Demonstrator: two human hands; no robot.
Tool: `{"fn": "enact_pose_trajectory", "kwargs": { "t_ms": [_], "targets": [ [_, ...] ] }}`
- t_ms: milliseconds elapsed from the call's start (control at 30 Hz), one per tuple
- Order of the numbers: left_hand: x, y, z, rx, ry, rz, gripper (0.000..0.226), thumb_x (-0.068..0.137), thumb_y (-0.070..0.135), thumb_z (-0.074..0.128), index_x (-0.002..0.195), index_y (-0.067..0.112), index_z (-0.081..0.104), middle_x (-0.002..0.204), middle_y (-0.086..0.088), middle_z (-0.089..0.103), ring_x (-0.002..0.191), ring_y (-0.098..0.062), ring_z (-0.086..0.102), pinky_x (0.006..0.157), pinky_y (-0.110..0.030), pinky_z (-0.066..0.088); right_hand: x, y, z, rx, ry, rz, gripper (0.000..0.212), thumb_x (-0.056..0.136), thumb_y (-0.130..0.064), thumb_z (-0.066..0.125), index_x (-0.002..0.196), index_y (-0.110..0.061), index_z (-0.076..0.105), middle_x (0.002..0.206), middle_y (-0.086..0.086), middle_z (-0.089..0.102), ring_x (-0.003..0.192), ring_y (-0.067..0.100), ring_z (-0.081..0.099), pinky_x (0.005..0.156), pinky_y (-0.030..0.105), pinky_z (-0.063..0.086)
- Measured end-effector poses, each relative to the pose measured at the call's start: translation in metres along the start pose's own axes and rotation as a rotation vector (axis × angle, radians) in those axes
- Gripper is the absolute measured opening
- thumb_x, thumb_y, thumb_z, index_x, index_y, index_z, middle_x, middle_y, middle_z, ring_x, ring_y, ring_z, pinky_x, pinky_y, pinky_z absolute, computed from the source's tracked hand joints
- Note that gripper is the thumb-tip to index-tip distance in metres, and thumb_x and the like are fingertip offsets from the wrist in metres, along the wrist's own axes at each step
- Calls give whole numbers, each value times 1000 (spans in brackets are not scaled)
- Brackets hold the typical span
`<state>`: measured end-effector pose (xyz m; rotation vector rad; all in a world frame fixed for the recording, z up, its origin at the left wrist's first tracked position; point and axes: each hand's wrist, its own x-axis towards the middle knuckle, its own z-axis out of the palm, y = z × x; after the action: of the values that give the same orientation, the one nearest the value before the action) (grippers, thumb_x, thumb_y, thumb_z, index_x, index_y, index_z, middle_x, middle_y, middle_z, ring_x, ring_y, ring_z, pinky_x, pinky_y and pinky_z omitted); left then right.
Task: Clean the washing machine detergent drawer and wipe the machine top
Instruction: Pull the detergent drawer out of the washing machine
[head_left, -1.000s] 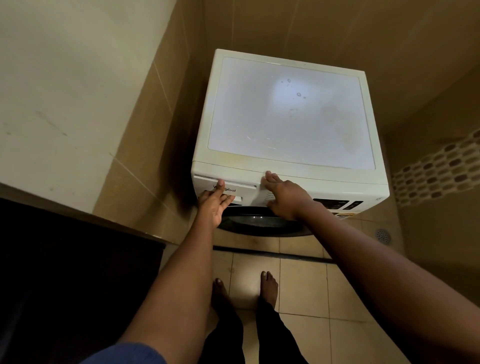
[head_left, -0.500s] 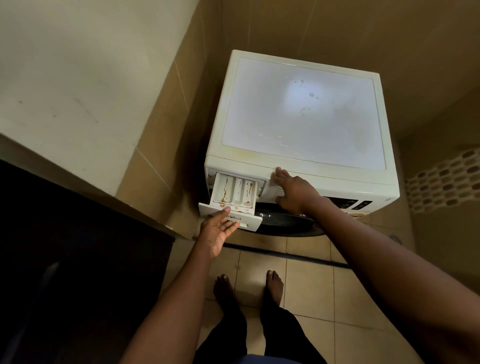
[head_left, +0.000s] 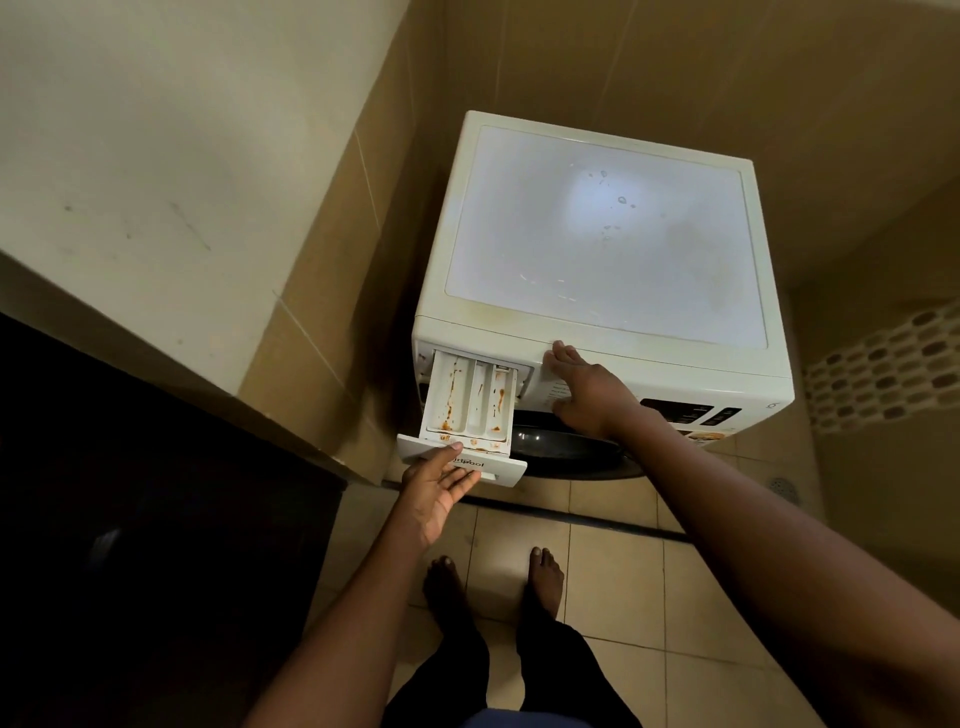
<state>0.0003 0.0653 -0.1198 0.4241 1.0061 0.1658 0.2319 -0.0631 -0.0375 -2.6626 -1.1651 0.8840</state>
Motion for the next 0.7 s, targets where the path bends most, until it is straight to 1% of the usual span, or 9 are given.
{"fn": "enact_pose_trajectory", "kwargs": {
  "t_ms": [67, 133, 200, 267, 367, 467, 533, 600, 700],
  "targets": [
    [0, 0, 1, 3, 3, -4, 41, 92, 3, 70, 130, 3, 58, 128, -25, 65, 119, -39, 64, 84, -43, 64, -6, -2, 9, 100, 190, 28, 64, 91, -17, 62, 154, -19, 46, 164, 2, 38, 149, 20, 39, 117, 39, 40],
    [2, 1, 0, 27, -4, -3, 41, 92, 4, 70, 132, 2, 58, 126, -25, 66, 118, -38, 65, 82, -41, 65, -17, -14, 28, 289, 522, 123, 33, 95, -21, 61, 128, -20, 68, 126, -2, 72, 105, 18, 70, 88, 32, 56],
    [3, 2, -3, 53, -18, -4, 43, 92, 6, 71, 133, 1, 58, 123, -24, 69, 117, -37, 67, 81, -38, 65, -23, -34, 49, 610, 676, 323, 12, 97, -23, 61, 97, -18, 72, 89, -2, 73, 77, 14, 68, 70, 31, 56],
    [5, 3, -5, 63, -32, -10, 46, 92, 7, 71, 135, -1, 57, 122, -24, 70, 118, -38, 67, 80, -37, 65, -14, -48, 70, 1068, 542, 571, 14, 95, -23, 64, 84, -15, 68, 85, 4, 72, 79, 21, 68, 72, 38, 58],
    [8, 4, -6, 51, -35, -24, 44, 92, 6, 71, 134, -1, 58, 124, -25, 70, 118, -38, 67, 85, -40, 64, 9, -59, 89, 1512, 322, 722, 22, 90, -33, 71, 100, -14, 67, 106, 10, 74, 97, 25, 71, 88, 46, 62],
    [11, 4, -8, 40, -34, -38, 44, 92, 7, 71, 134, -1, 59, 121, -23, 72, 113, -36, 70, 89, -43, 63, 30, -68, 90, 1378, 353, 704, 27, 87, -43, 75, 87, -18, 64, 96, 3, 69, 90, 20, 65, 87, 39, 56],
    [12, 4, -10, 50, -41, -46, 46, 90, 8, 74, 133, -2, 60, 126, -25, 69, 118, -37, 67, 92, -45, 61, 45, -75, 88, 1286, 388, 707, 39, 88, -50, 74, 74, -17, 60, 82, 2, 62, 74, 18, 56, 69, 33, 49],
    [12, 6, -10, 63, -59, -47, 53, 84, 11, 77, 132, -3, 60, 125, -25, 69, 117, -37, 67, 94, -47, 60, 55, -77, 88, 1262, 418, 752, 44, 86, -53, 73, 74, -12, 60, 78, 5, 58, 67, 19, 51, 58, 29, 40],
    [13, 8, -12, 68, -81, -47, 57, 78, 14, 80, 130, -1, 61, 114, -18, 73, 110, -33, 70, 95, -48, 60, 62, -80, 91, 1239, 469, 809, 47, 83, -55, 71, 77, -9, 65, 79, 7, 64, 71, 24, 57, 62, 33, 45]
  ]
}}
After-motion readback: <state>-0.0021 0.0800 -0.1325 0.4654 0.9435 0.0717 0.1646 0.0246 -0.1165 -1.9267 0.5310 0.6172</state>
